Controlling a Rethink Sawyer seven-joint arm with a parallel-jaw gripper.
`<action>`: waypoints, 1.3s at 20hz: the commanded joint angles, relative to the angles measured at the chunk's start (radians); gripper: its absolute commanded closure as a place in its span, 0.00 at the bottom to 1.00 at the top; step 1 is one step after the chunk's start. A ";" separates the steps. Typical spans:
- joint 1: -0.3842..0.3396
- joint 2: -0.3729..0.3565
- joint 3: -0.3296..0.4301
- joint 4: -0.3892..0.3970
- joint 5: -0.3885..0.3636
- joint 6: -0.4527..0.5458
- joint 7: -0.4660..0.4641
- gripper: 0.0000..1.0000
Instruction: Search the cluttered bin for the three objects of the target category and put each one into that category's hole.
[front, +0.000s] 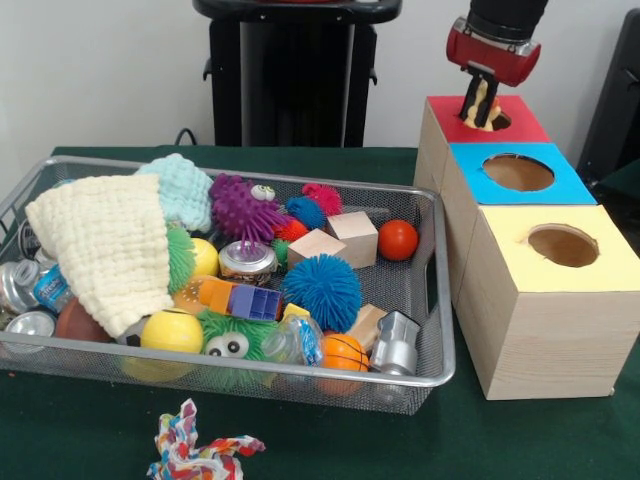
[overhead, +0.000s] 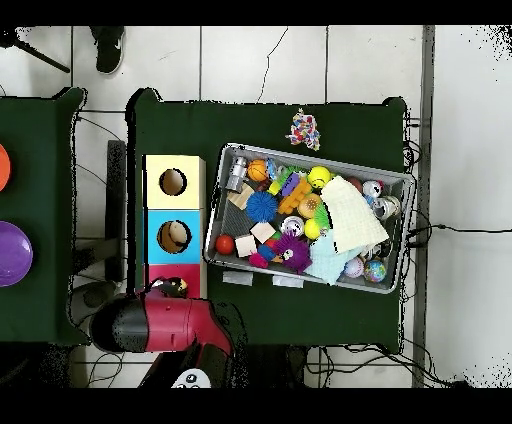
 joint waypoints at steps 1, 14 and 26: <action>-0.002 0.026 0.051 -0.066 0.037 0.080 0.143 1.00; 0.050 0.006 -0.031 -0.119 0.009 0.187 0.161 1.00; 0.041 -0.002 -0.030 -0.117 0.011 0.166 0.142 0.00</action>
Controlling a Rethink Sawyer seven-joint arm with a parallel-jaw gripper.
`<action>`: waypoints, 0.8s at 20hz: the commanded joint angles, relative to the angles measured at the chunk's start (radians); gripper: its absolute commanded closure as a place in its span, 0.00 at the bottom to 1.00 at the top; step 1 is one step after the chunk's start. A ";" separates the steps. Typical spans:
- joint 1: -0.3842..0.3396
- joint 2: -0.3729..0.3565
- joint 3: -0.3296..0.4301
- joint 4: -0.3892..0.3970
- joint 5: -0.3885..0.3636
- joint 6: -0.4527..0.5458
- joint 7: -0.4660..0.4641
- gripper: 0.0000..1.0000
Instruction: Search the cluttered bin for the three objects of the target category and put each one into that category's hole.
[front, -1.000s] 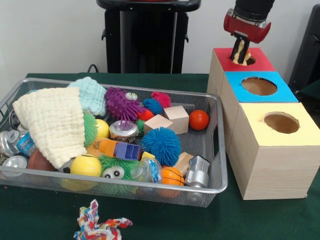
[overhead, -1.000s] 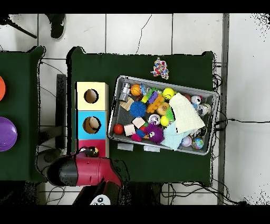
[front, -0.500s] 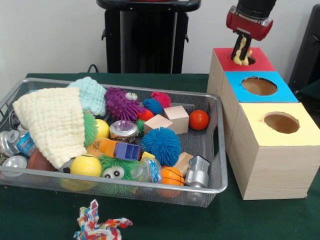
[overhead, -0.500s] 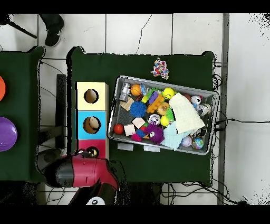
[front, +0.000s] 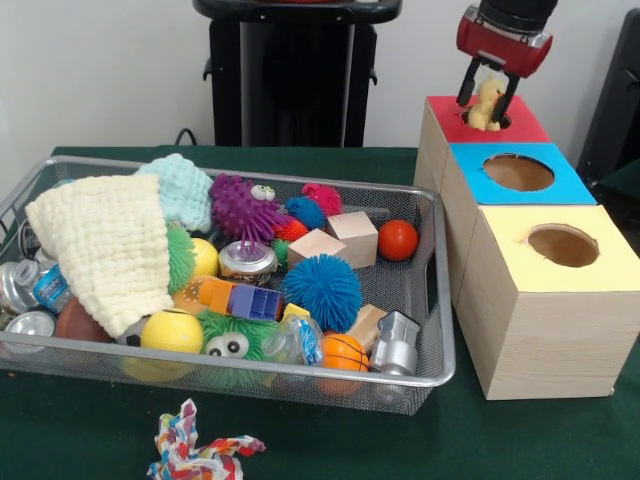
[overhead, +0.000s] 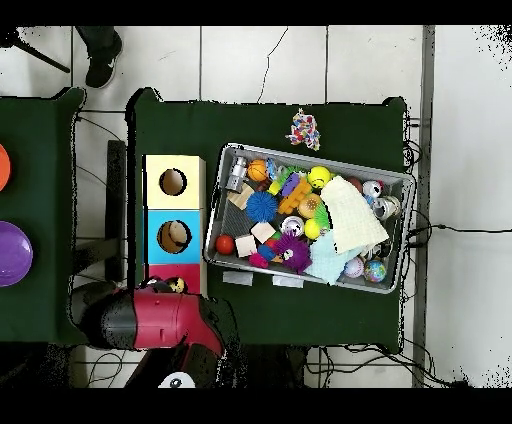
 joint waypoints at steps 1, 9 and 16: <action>-0.010 -0.001 0.015 -0.056 0.010 0.061 0.140 0.00; 0.041 0.003 -0.052 -0.094 -0.001 0.141 0.185 0.00; 0.021 -0.008 -0.046 -0.102 0.008 0.156 0.146 0.00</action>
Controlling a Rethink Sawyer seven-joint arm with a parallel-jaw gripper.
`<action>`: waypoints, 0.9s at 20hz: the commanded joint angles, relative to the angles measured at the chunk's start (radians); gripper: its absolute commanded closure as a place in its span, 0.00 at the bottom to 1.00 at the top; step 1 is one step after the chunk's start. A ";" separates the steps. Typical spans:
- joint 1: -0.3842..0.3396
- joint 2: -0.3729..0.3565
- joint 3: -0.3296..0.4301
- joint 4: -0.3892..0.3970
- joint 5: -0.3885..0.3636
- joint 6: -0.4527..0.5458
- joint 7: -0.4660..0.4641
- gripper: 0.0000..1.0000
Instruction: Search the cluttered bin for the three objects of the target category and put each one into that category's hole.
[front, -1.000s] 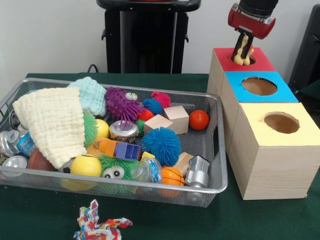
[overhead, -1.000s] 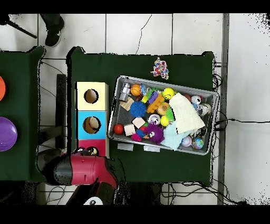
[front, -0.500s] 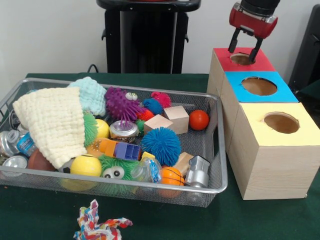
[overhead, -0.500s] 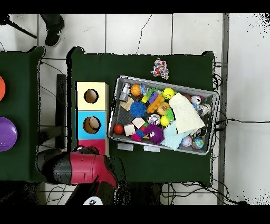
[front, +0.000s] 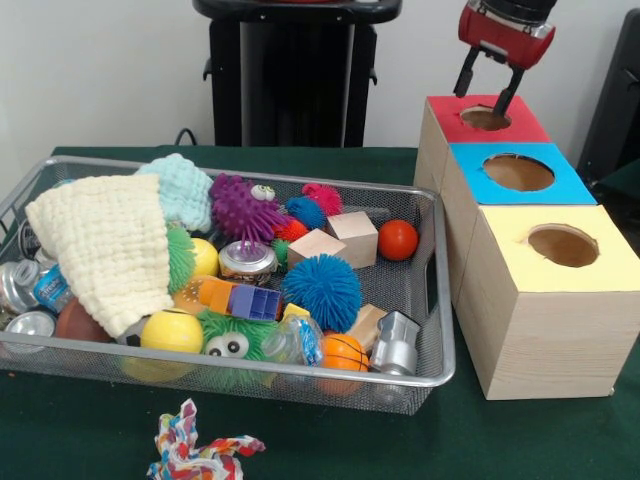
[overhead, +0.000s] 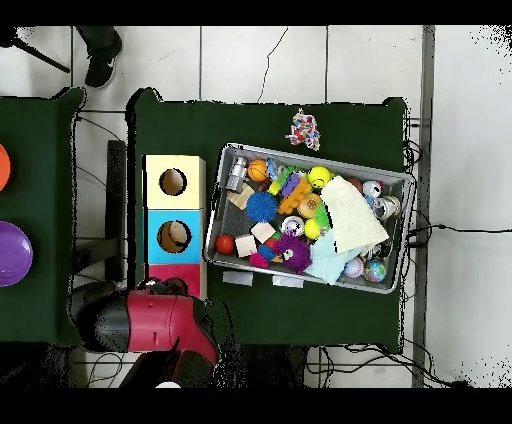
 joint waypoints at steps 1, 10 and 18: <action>-0.034 -0.007 0.017 -0.074 0.013 0.097 0.137 0.00; -0.067 -0.004 0.028 -0.111 -0.020 0.092 0.083 0.00; -0.063 0.002 0.014 -0.130 -0.034 0.097 0.089 0.00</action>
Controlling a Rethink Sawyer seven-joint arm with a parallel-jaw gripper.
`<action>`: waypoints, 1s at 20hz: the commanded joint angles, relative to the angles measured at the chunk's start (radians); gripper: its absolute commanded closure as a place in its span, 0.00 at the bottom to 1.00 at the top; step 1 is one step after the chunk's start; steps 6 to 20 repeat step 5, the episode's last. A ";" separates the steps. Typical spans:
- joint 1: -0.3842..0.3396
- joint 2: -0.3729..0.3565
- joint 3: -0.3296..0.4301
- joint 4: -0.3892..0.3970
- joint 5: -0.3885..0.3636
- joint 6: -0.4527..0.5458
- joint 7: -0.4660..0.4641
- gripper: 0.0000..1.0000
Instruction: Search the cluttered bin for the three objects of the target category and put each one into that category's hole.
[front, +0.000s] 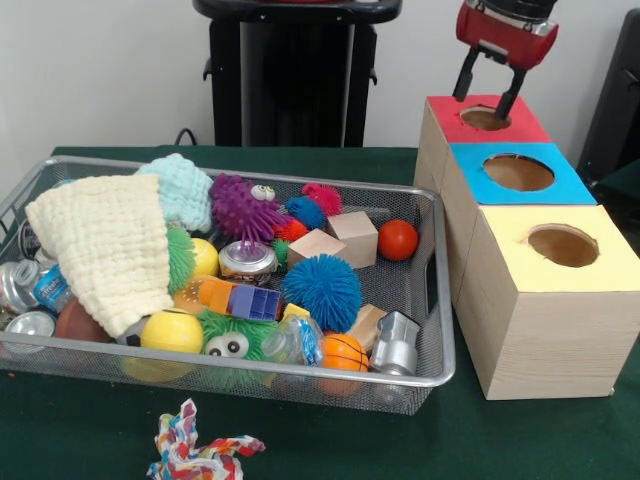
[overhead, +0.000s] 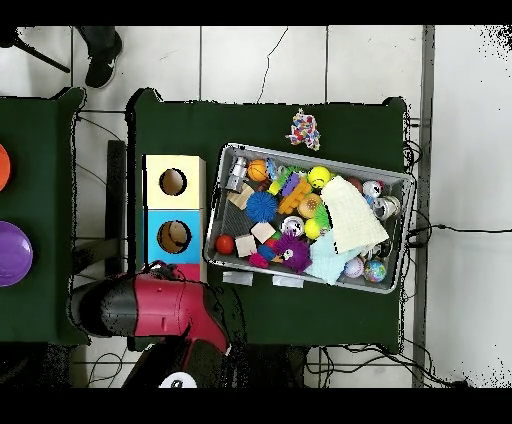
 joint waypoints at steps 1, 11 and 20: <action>-0.021 0.007 0.017 -0.070 -0.034 0.077 0.088 0.00; -0.023 0.013 0.008 -0.072 -0.047 0.060 0.080 0.00; -0.023 0.013 0.008 -0.072 -0.047 0.060 0.080 0.00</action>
